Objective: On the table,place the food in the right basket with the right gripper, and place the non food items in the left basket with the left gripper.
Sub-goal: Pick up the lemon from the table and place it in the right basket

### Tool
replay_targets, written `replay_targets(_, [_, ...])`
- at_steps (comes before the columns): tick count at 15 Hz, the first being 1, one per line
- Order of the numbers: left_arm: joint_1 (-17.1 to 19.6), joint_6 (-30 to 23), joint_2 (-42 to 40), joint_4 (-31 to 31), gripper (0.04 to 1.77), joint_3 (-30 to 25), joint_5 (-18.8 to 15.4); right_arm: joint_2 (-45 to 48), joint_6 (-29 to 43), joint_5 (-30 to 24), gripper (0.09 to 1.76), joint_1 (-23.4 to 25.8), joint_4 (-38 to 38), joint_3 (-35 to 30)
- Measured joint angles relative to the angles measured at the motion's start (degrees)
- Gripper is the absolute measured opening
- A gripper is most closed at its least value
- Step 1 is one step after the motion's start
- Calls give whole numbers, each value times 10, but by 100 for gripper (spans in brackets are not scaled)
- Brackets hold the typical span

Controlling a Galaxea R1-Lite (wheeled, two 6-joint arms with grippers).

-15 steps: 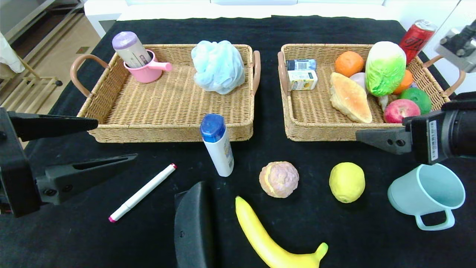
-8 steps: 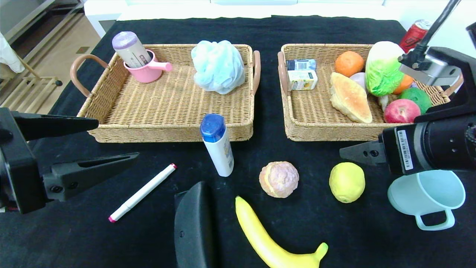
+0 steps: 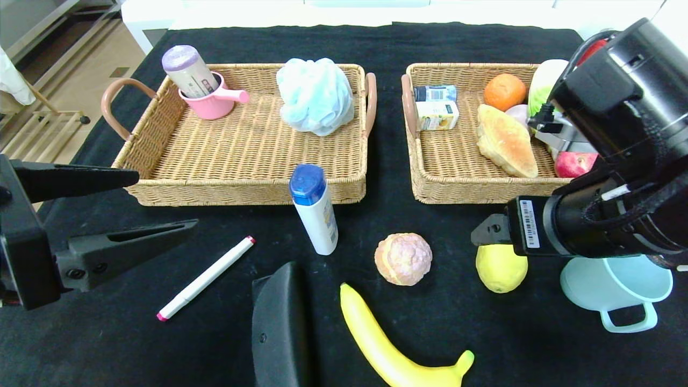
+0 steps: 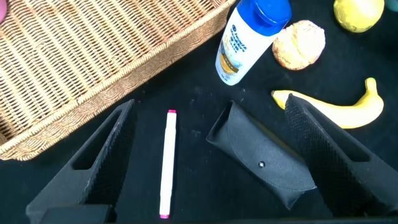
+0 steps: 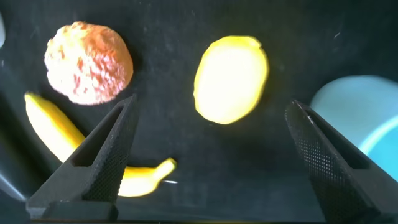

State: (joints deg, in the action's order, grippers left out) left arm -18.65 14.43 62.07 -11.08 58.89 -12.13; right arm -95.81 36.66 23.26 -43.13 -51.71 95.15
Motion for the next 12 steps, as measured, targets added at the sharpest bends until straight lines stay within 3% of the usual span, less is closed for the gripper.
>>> replay_targets(3, [1, 0, -1, 0, 172, 0, 0, -27, 30, 8, 171, 8, -9, 14])
replay_targets(12, [2, -1, -1, 0, 172, 0, 0, -58, 33, 5, 171, 44, -11, 23])
